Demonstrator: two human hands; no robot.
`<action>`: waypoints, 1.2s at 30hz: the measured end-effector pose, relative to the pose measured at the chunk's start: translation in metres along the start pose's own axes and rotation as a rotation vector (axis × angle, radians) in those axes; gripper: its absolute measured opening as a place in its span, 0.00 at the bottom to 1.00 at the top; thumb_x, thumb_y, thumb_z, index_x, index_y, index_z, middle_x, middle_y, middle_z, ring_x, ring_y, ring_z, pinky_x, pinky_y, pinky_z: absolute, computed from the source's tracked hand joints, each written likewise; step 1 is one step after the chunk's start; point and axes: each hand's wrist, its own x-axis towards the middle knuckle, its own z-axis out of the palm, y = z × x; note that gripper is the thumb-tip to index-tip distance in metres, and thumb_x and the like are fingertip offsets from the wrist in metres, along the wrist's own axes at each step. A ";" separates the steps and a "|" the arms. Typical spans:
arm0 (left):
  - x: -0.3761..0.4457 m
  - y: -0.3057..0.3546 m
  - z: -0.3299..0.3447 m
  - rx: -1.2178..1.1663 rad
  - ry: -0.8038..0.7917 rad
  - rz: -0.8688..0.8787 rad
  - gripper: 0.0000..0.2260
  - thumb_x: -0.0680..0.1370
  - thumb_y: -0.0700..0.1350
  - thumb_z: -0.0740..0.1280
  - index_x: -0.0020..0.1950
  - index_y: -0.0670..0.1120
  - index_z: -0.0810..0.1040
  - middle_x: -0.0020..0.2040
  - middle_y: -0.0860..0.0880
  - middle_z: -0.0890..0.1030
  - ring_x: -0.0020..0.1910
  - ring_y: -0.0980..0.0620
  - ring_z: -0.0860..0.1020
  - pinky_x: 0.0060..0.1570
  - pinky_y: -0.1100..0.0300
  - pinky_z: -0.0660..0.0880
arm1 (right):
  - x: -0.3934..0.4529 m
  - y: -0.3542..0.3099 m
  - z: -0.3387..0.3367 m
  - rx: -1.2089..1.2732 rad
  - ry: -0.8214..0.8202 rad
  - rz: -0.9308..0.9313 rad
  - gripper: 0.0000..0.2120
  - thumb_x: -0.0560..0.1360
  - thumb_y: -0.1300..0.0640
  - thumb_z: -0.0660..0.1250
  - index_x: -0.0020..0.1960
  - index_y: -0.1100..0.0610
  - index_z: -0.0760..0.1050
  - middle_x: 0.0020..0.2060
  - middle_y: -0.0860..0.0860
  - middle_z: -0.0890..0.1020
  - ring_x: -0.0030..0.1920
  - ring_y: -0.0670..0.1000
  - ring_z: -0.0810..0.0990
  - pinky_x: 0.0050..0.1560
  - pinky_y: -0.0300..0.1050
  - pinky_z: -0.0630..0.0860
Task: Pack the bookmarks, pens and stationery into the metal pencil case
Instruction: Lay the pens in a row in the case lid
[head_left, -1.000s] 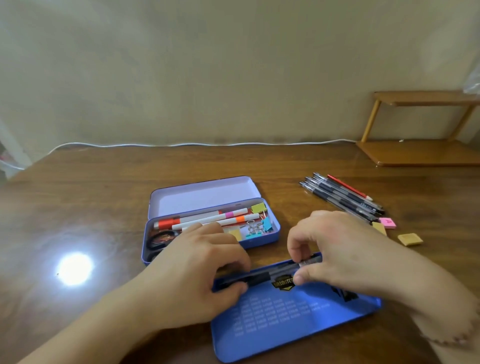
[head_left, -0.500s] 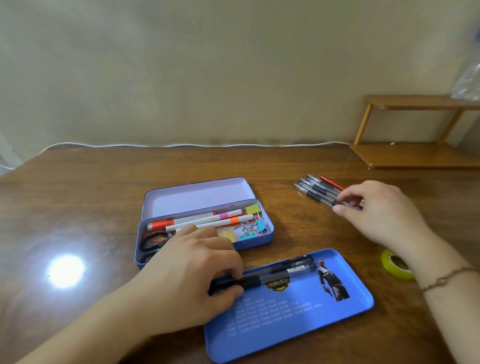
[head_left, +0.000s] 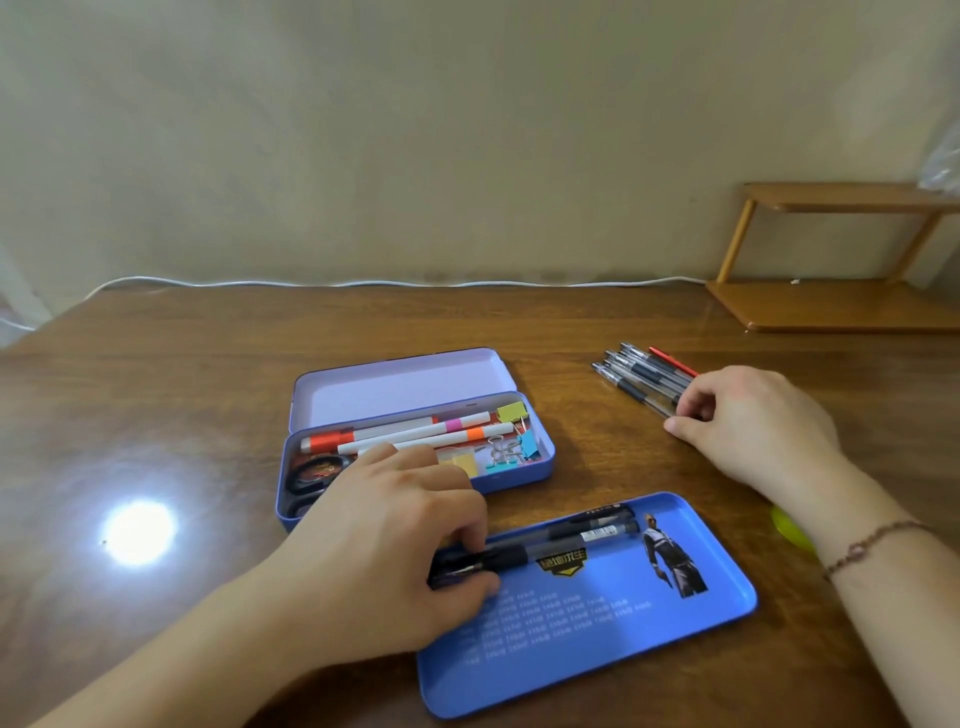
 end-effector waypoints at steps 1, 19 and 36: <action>0.000 0.000 0.000 0.000 0.000 -0.004 0.10 0.69 0.62 0.67 0.39 0.57 0.75 0.38 0.61 0.77 0.41 0.58 0.73 0.42 0.58 0.73 | -0.001 -0.001 -0.001 -0.012 -0.003 0.001 0.06 0.73 0.45 0.71 0.41 0.46 0.78 0.41 0.46 0.80 0.43 0.50 0.75 0.28 0.38 0.63; 0.000 0.005 0.002 0.049 -0.003 -0.029 0.09 0.68 0.59 0.67 0.37 0.56 0.72 0.35 0.60 0.75 0.38 0.56 0.71 0.39 0.62 0.69 | -0.014 0.001 -0.038 1.616 0.313 -0.138 0.14 0.73 0.65 0.70 0.53 0.49 0.76 0.39 0.46 0.83 0.44 0.48 0.83 0.48 0.46 0.81; -0.001 -0.014 -0.014 -0.066 -0.114 0.040 0.07 0.70 0.57 0.69 0.42 0.56 0.79 0.41 0.59 0.79 0.42 0.59 0.73 0.42 0.59 0.74 | -0.097 -0.079 -0.006 0.238 -0.283 -0.898 0.11 0.71 0.47 0.71 0.53 0.44 0.76 0.47 0.41 0.78 0.50 0.43 0.69 0.50 0.41 0.70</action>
